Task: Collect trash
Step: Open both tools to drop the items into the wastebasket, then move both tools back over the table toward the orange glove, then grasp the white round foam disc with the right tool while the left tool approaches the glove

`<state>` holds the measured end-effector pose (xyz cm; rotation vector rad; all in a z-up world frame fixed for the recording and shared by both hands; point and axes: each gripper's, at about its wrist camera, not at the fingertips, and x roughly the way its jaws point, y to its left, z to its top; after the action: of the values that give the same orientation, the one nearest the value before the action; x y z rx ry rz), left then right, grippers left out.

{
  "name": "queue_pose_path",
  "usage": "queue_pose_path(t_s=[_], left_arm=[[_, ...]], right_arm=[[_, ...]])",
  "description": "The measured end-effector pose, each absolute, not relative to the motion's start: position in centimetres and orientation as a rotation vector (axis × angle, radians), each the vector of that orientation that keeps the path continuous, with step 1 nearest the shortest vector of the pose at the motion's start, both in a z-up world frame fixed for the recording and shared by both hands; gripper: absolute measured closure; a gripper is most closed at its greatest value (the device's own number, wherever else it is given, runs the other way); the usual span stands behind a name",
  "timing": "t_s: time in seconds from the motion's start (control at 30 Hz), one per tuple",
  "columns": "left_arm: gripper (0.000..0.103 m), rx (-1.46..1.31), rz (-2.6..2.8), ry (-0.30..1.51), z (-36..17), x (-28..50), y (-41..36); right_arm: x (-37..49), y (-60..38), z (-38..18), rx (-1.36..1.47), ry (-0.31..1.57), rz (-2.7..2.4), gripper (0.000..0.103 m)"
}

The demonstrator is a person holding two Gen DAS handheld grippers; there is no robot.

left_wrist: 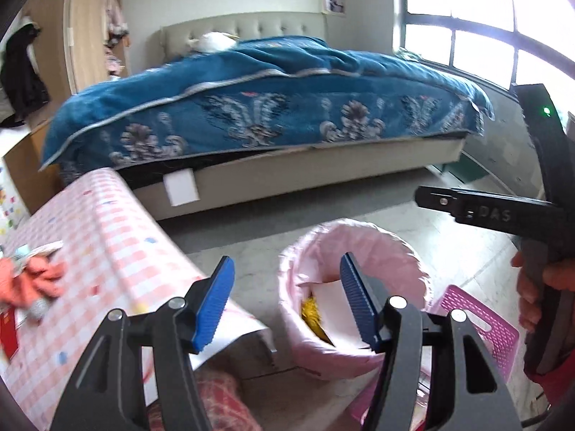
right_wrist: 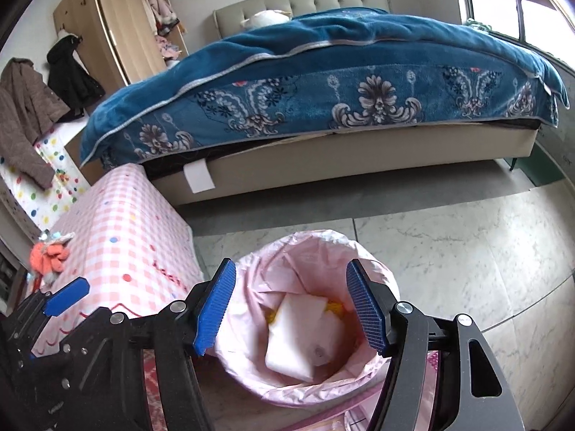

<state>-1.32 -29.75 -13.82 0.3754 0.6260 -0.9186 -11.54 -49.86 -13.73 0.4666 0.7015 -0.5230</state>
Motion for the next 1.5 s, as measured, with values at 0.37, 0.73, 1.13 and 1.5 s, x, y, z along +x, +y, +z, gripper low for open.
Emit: queue_pose_path(t_s=[0.37,0.73,1.13,1.5], left_arm=[[0.041,0.294,-0.736,0.599,-10.7,-0.7,-20.6],[0.037,0.209,-0.487,0.611,-9.3,2.4,-10.2],[0.031,0.113,-0.205,0.637,-9.4,8.5,-0.3],[0.031,0.082,-0.160,0.684,-10.6,14.5,1.4]], right_arm=[[-9.5,-42.6,-10.0,0.348,0.681,-0.370,0.038],[-3.7,-32.9,-8.4,0.191,0.708,-0.147,0.038],[5.0,-24.0,-8.4,0.048,0.734,0.066,0.040],[15.1,-20.1,-11.4,-0.112,0.801,0.092,0.048]])
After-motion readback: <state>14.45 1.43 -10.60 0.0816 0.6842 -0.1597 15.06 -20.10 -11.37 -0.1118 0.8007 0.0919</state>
